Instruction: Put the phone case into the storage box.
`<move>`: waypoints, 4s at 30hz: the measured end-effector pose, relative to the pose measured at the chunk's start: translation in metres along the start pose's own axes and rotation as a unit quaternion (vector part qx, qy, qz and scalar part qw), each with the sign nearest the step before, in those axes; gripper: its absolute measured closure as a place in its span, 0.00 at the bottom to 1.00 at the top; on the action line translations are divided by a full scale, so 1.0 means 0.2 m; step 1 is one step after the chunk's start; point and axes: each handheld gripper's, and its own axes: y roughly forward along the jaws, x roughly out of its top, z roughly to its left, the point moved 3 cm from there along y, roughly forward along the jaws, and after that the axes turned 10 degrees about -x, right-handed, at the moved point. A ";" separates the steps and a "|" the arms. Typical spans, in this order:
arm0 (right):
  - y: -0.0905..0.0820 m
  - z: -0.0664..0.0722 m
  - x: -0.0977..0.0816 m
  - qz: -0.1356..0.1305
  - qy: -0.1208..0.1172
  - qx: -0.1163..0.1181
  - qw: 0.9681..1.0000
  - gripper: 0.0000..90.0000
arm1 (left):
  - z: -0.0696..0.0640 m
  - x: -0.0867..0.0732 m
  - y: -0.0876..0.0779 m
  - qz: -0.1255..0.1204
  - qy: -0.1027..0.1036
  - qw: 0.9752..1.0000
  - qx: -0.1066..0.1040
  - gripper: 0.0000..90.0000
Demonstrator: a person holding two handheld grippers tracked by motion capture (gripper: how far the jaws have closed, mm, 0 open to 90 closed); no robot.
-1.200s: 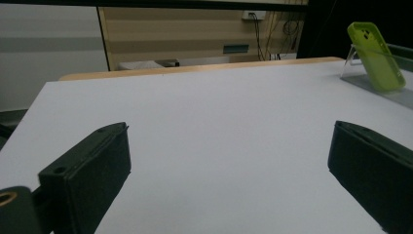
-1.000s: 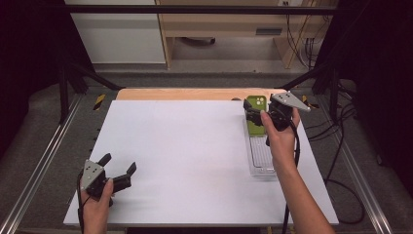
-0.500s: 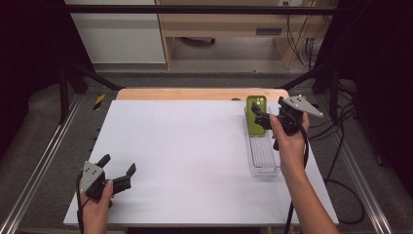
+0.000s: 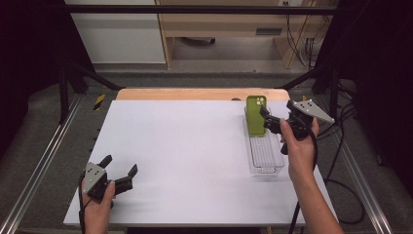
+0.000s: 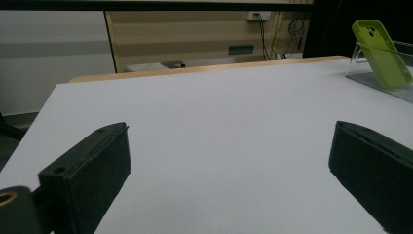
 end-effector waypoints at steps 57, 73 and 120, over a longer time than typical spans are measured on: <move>-0.27 -0.20 -0.13 -0.020 -0.028 -0.004 0.999 0.04 | -0.03 0.01 -0.06 -0.006 0.029 1.000 -0.008 0.01; -0.36 -0.29 -0.24 -0.027 -0.011 -0.017 0.999 0.04 | -0.03 0.00 -0.06 -0.005 0.027 1.000 -0.014 0.01; -0.46 -0.29 -0.57 -0.023 -0.025 -0.006 0.999 0.03 | -0.04 0.00 -0.07 -0.005 0.029 0.999 -0.024 0.01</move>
